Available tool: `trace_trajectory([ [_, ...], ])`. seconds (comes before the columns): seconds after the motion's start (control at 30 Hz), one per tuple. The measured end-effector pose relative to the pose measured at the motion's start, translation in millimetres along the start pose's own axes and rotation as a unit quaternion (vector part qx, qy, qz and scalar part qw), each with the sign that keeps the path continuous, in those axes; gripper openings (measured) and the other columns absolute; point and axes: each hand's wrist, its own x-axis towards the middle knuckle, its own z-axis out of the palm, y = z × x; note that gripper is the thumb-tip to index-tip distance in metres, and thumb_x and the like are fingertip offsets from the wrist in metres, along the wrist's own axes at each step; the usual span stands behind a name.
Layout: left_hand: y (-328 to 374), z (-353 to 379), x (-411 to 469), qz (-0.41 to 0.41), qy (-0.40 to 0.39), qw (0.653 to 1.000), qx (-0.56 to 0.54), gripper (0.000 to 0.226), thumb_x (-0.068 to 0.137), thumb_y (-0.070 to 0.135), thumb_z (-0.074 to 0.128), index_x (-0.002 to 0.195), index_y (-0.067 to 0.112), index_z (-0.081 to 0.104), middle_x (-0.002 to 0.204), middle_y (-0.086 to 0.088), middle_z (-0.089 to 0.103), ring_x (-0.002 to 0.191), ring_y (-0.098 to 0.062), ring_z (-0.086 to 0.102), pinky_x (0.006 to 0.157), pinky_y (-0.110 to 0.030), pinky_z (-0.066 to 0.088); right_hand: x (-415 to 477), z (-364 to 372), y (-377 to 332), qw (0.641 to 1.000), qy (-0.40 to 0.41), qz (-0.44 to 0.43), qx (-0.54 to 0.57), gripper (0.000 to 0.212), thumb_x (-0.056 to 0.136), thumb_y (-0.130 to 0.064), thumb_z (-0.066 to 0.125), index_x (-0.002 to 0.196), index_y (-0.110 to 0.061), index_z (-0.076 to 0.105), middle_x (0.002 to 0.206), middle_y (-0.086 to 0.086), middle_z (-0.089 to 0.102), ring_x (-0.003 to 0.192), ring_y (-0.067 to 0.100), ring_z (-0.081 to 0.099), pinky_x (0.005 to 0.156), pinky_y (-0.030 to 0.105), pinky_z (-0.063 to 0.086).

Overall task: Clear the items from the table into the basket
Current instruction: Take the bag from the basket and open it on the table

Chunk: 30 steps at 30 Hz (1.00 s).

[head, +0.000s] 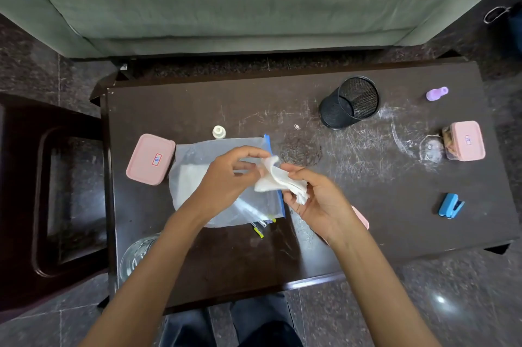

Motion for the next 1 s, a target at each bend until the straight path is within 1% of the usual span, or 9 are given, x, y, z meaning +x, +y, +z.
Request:
trace_trajectory([
  [0.1,-3.9,-2.7,0.6,-0.02,-0.002,0.999,-0.043,0.018,0.082,0.009,0.067,0.078,0.027,0.065,0.082,0.014,0.069,0.08,-0.003,0.065,0.08,-0.022,0.051,1.2,-2.6,1.2,0.999,-0.019,0.002,-0.051,0.017,0.089,-0.015,0.05,0.085,-0.009,0.066,0.064,0.005,0.069,0.05,0.014,0.062,0.045,0.022,0.053],
  [0.2,-4.4,-0.5,-0.9,-0.068,0.068,0.987,-0.13,0.011,0.085,0.014,0.064,0.079,0.023,0.06,0.062,0.015,0.068,0.059,0.005,0.062,0.057,-0.012,0.052,5.8,-9.0,5.7,0.988,-0.044,-0.044,-0.143,0.037,0.091,-0.043,0.045,0.101,-0.017,0.068,0.092,0.002,0.073,0.078,0.017,0.069,0.07,0.035,0.055],
  [0.27,-7.3,3.4,-1.2,-0.078,0.117,0.982,-0.129,0.011,0.084,0.019,0.065,0.081,0.026,0.058,0.06,0.017,0.066,0.055,0.005,0.059,0.051,-0.011,0.048,4.5,-9.9,7.8,0.981,-0.045,-0.084,-0.172,0.036,0.09,-0.049,0.045,0.097,-0.024,0.07,0.089,-0.007,0.073,0.079,0.007,0.068,0.073,0.03,0.053],
  [0.37,-9.5,9.9,-3.4,-0.101,0.167,0.969,-0.154,0.016,0.083,0.021,0.066,0.084,0.029,0.053,0.071,0.009,0.066,0.07,-0.005,0.062,0.063,-0.023,0.052,-0.1,-8.6,8.5,0.976,-0.018,-0.143,-0.165,0.021,0.088,-0.029,0.057,0.076,-0.022,0.072,0.075,-0.006,0.071,0.065,0.006,0.063,0.062,0.024,0.049],
  [0.47,-7.3,19.1,-9.6,-0.109,0.193,0.964,-0.144,0.017,0.084,0.016,0.064,0.079,0.028,0.054,0.085,0.004,0.065,0.087,-0.02,0.062,0.079,-0.037,0.052,-2.9,-6.6,9.8,0.962,0.017,-0.197,-0.188,0.021,0.085,-0.014,0.061,0.068,-0.018,0.072,0.073,0.0,0.07,0.067,0.013,0.06,0.065,0.029,0.047],
  [0.6,-2.0,35.4,-24.6,0.001,0.242,0.969,0.05,0.018,0.083,0.021,0.065,0.085,0.037,0.057,0.1,0.01,0.057,0.09,-0.01,0.057,0.08,-0.021,0.045,-7.8,0.6,11.2,0.935,0.042,-0.283,-0.209,0.022,0.081,-0.006,0.066,0.062,-0.018,0.067,0.053,-0.014,0.059,0.051,0.001,0.048,0.051,0.013,0.04],
  [0.73,8.8,49.7,-31.2,-0.054,0.118,0.983,-0.133,0.007,0.088,0.024,0.059,0.086,0.029,0.064,0.088,0.01,0.068,0.082,-0.004,0.063,0.068,-0.014,0.052,-12.9,4.2,12.0,0.935,0.014,-0.293,-0.199,0.014,0.075,-0.007,0.071,0.065,-0.014,0.067,0.059,-0.002,0.06,0.061,0.016,0.053,0.059,0.028,0.045],
  [0.83,8.6,47.2,-30.4,-0.091,0.146,0.969,-0.178,0.011,0.086,0.019,0.062,0.094,0.015,0.068,0.094,-0.003,0.071,0.088,-0.017,0.066,0.074,-0.026,0.056,-14.2,3.3,10.1,0.952,0.0,-0.258,-0.165,0.012,0.075,-0.01,0.071,0.065,-0.017,0.072,0.066,0.001,0.068,0.068,0.024,0.059,0.069,0.039,0.049],
  [1.0,4.7,39.8,-30.2,-0.139,0.194,0.942,-0.235,0.02,0.092,0.019,0.053,0.082,0.027,0.069,0.087,0.006,0.071,0.083,-0.014,0.065,0.074,-0.027,0.055,-12.9,0.0,8.8,0.969,-0.007,-0.217,-0.117,0.024,0.082,-0.007,0.063,0.064,-0.019,0.073,0.064,-0.004,0.071,0.062,0.01,0.062,0.06,0.023,0.053],
])
